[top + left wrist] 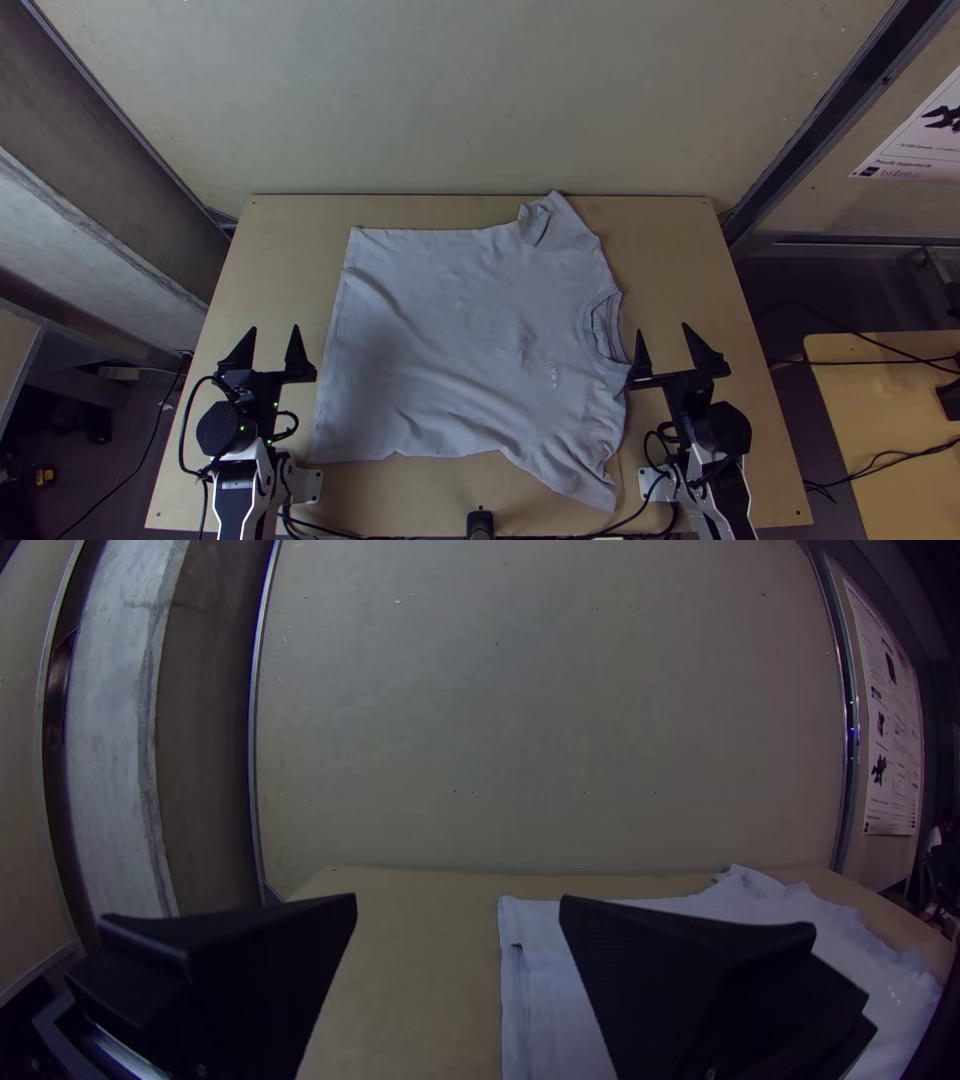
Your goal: Fold the t-shirt
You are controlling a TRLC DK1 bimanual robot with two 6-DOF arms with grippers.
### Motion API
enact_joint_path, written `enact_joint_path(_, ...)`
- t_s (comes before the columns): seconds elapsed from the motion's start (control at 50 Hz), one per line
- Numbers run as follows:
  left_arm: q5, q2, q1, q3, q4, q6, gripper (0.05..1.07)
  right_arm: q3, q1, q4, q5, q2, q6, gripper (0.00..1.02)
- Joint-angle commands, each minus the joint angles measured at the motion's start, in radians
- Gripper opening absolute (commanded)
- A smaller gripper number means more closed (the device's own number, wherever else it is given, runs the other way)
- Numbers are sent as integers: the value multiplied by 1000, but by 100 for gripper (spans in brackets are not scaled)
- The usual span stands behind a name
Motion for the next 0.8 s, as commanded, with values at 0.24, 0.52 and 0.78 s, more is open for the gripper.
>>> enact_joint_path(0.24,10,-8,43,-30,17,-70,103,53,-79,-17,5,-5,80,99)
enact_joint_path(0.52,12,-6,16,46,34,-57,103,217,-81,13,7,182,70,99)
enact_joint_path(0.78,26,60,-19,106,146,-17,103,378,-86,134,7,457,41,99)
